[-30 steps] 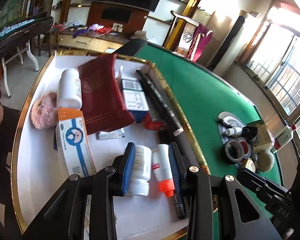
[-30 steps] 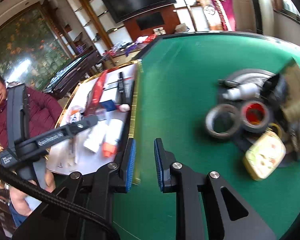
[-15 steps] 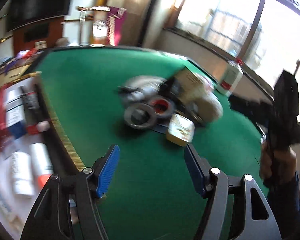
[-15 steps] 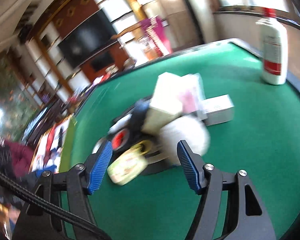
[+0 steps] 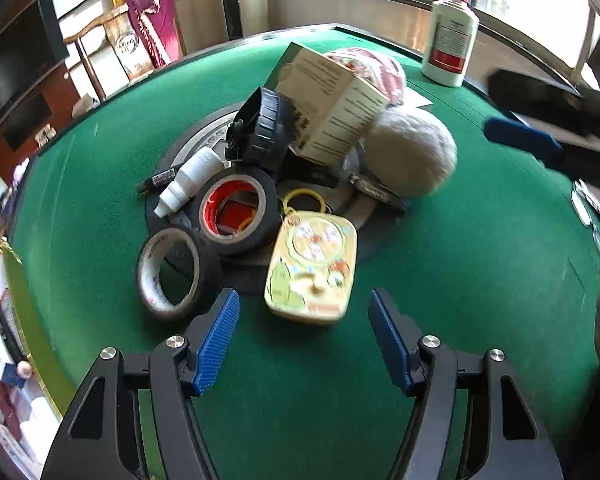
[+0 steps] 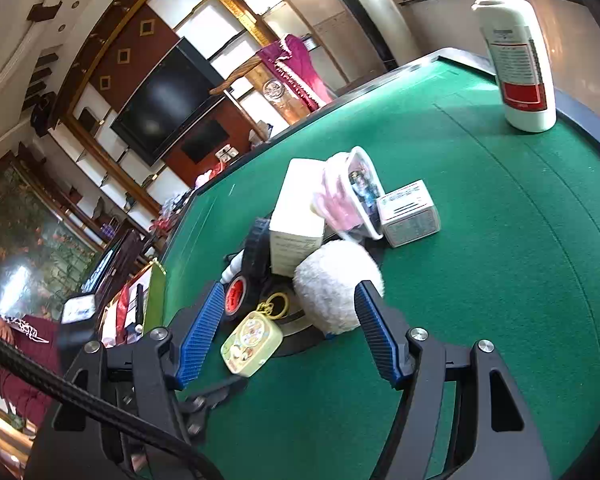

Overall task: Organize objects
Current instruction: 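Grasp the yellow cartoon keychain toy with the left gripper, then lift the keychain with the left gripper while the right grasps a clear spray bottle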

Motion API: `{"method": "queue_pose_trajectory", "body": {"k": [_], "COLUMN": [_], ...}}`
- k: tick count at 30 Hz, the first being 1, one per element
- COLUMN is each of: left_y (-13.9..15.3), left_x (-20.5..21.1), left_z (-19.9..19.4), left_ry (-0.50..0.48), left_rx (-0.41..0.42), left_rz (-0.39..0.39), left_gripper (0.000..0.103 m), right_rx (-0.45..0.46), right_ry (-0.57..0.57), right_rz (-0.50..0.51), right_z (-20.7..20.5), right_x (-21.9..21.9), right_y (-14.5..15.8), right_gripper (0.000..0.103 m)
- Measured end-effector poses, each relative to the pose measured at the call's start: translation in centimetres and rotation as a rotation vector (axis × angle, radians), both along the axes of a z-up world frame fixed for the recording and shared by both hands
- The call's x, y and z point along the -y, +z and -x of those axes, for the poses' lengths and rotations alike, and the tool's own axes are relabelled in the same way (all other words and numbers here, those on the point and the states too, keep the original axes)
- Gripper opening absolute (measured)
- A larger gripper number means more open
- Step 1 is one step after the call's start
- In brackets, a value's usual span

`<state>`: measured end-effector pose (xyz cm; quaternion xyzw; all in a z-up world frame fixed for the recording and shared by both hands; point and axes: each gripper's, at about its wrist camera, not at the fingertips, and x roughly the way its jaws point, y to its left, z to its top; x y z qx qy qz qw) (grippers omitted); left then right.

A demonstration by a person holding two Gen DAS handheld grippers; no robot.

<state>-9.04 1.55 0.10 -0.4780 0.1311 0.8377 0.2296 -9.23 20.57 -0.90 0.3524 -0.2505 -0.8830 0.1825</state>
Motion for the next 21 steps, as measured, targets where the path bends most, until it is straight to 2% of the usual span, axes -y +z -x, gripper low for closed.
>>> {"method": "queue_pose_trajectory", "body": {"k": [2, 5, 6, 7, 12, 15, 17, 19, 21], "left_y": [-0.4, -1.1, -1.1, -1.0, -0.9, -0.8, -0.9, -1.2, -1.3], "left_x": [-0.3, -0.9, -0.9, -0.8, 0.8, 2.7, 3.6, 3.9, 3.9], "left_z": [0.8, 1.5, 1.4, 1.4, -0.9, -3.1, -3.9, -3.9, -3.9], "left_ry": [-0.016, 0.006, 0.020, 0.038, 0.097, 0.145, 0.164, 0.169, 0.169], "left_rx": [0.022, 0.020, 0.007, -0.008, 0.003, -0.003, -0.014, -0.008, -0.005], "left_rz": [-0.030, -0.019, -0.024, -0.029, -0.057, -0.077, -0.100, -0.125, -0.131], "left_gripper": [0.061, 0.059, 0.047, 0.041, 0.041, 0.041, 0.041, 0.041, 0.041], "right_rx": [-0.003, -0.015, -0.017, -0.020, -0.053, -0.067, -0.030, 0.003, -0.002], "right_ry": [0.017, 0.041, 0.044, 0.049, 0.138, 0.207, 0.242, 0.245, 0.194], "right_rz": [-0.004, -0.009, -0.011, -0.012, -0.045, -0.136, -0.191, -0.233, -0.295], "right_z": [0.0, -0.3, -0.3, -0.3, -0.6, -0.1, 1.0, 2.2, 2.8], "right_x": [0.5, 1.1, 1.3, 1.3, 3.4, 5.8, 7.2, 7.7, 7.3], "right_y": [0.0, 0.1, 0.1, 0.1, -0.2, -0.8, -1.8, -2.7, -2.8], "right_gripper": [0.067, 0.067, 0.067, 0.067, 0.064, 0.052, 0.031, 0.030, 0.030]}}
